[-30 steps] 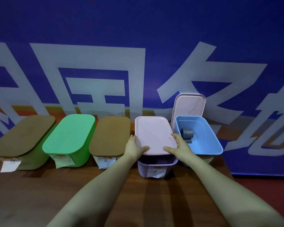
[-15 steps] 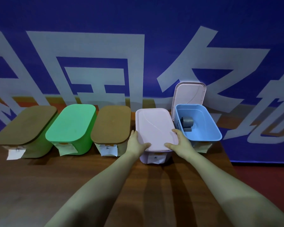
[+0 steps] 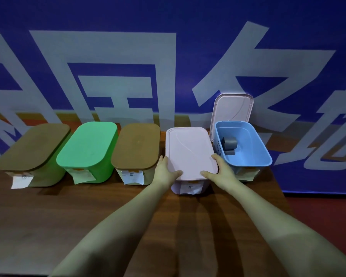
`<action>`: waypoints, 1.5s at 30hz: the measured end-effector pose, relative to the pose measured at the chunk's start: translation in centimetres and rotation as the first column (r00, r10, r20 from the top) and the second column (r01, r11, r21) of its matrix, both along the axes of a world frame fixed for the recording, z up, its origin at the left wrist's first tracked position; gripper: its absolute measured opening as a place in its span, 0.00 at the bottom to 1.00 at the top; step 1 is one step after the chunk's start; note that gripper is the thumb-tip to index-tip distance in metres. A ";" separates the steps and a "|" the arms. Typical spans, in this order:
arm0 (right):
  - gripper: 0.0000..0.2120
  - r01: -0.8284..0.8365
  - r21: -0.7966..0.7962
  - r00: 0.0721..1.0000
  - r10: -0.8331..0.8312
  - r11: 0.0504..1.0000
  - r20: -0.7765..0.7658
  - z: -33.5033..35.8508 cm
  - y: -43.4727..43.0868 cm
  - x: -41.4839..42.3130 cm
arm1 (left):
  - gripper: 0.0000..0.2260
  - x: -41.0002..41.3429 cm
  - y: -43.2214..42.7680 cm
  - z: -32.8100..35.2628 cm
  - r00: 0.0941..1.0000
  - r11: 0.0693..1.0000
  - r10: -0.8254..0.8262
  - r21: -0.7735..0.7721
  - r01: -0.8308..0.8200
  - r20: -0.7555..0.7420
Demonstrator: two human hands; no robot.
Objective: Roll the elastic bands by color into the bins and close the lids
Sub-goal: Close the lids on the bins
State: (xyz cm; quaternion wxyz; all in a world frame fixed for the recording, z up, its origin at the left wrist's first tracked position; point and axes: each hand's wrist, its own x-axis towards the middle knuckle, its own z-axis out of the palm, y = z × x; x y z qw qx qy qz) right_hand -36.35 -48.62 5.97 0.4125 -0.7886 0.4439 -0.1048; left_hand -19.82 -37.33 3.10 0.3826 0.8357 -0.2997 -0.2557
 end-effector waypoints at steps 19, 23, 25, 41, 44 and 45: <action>0.46 -0.400 -0.167 0.861 0.307 0.901 -0.406 -1.4 -1.8 0.5 | 0.46 1.2 -0.1 1.2 0.949 0.937 -0.295 0.231 0.263 0.116; 0.45 -0.419 -0.148 0.837 0.318 0.896 -0.445 -1.5 -2.0 0.6 | 0.45 1.6 0.0 1.1 0.928 0.914 -0.342 0.281 0.293 0.146; 0.44 -0.451 -0.180 0.808 0.314 0.874 -0.499 -1.4 -2.0 0.6 | 0.45 1.6 0.0 1.3 0.906 0.890 -0.380 0.341 0.303 0.188; 0.23 -0.445 -0.495 0.839 0.155 0.746 -0.521 1.5 -4.6 4.9 | 0.18 2.4 -3.5 4.6 0.718 0.884 -0.392 0.451 0.121 0.575; 0.31 -0.418 -0.459 0.858 0.175 0.784 -0.482 1.3 -5.6 5.7 | 0.24 3.3 -5.0 4.6 0.751 0.912 -0.360 0.380 0.157 0.553; 0.32 -0.409 -0.454 0.864 0.175 0.792 -0.473 1.2 -6.0 6.0 | 0.25 3.5 -5.4 4.5 0.759 0.921 -0.347 0.354 0.164 0.551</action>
